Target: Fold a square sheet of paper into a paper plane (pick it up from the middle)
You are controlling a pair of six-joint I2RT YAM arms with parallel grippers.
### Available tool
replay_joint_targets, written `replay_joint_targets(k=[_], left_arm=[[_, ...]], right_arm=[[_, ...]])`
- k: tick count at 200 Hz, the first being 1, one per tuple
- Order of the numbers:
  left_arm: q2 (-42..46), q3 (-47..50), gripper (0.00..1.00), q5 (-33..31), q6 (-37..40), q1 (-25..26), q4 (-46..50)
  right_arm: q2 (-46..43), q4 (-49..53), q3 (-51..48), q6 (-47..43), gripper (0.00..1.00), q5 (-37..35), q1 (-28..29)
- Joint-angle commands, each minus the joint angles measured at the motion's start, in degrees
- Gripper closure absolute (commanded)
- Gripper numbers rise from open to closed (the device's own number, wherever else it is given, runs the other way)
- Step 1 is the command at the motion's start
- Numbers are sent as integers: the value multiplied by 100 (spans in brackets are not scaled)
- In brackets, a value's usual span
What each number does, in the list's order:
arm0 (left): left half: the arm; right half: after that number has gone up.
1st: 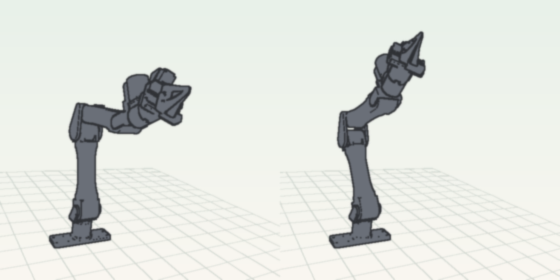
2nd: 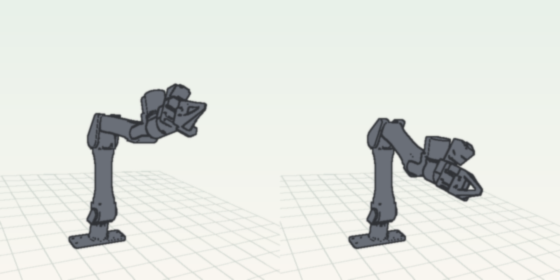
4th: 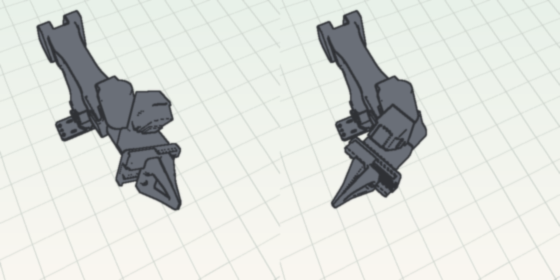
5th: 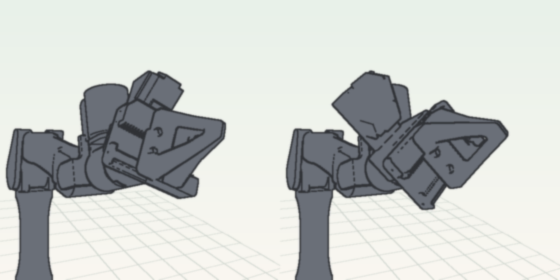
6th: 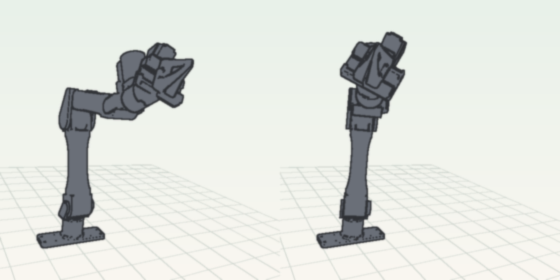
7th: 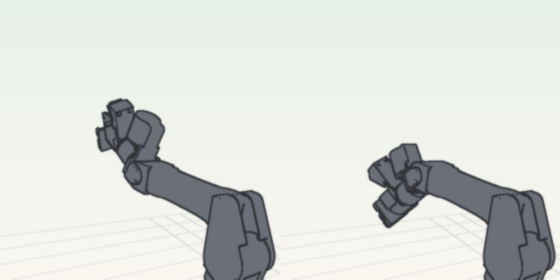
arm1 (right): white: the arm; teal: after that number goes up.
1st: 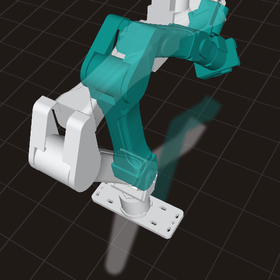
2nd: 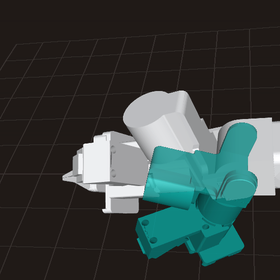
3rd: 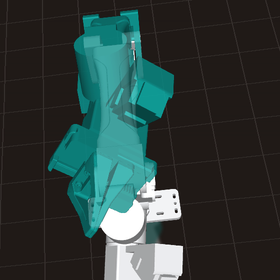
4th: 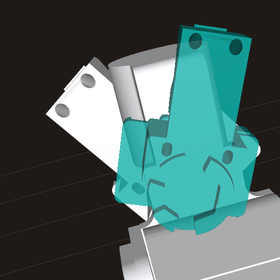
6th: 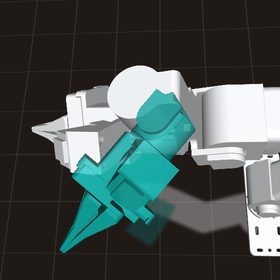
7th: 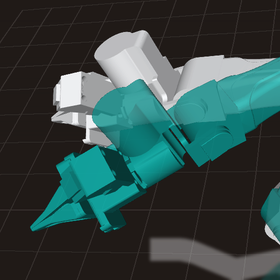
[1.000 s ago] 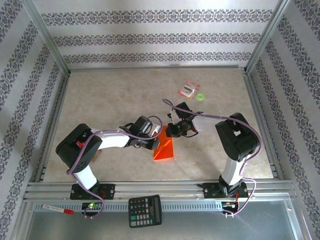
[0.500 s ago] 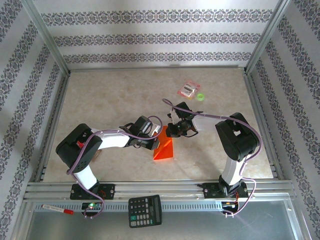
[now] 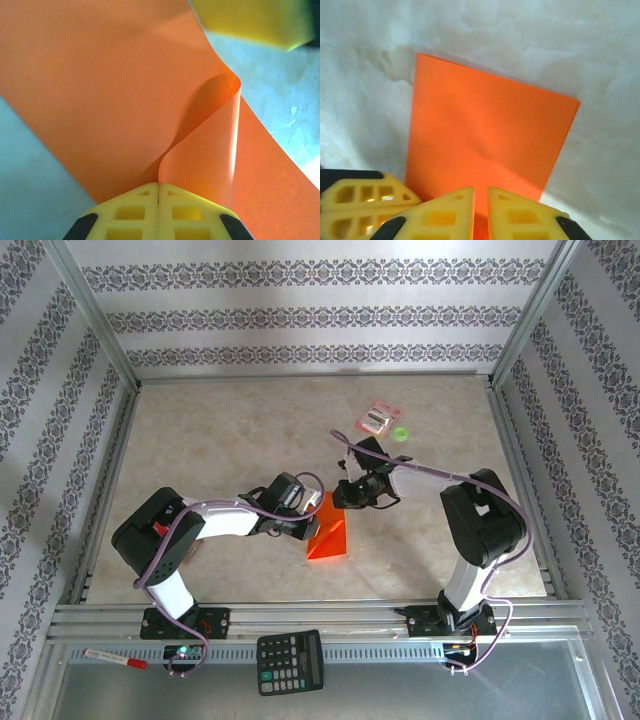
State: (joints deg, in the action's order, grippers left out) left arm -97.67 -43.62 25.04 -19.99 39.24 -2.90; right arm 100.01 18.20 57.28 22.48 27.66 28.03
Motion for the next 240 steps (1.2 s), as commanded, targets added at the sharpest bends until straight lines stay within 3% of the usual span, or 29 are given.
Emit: replay_joint_targets(k=[1,41,83,132,192,240], left_arm=[[-244,271,100,-203,-118,-66,304],[-268,289,100,-223,-189,-60,272],[-292,261,100,-240,-164,-60,311],[-314,256,100,-225,-194,-57,274],[-284,264,100,-252,-158,-57,315],[-279,275,100,-237,-152,-58,297]], right_arm=[[-579,-54,-154,258,85,275,-87],[-1608,-1404,-1571,1572,95,704,100],[-2045,-2845,-2516,2871,100,304,1109],[-1691,-3805,-2782,3515,100,-269,2004],[-1066,-4657,-2851,3990,100,-421,2344],[-817,-4714,-2889,4121,100,-564,2434]])
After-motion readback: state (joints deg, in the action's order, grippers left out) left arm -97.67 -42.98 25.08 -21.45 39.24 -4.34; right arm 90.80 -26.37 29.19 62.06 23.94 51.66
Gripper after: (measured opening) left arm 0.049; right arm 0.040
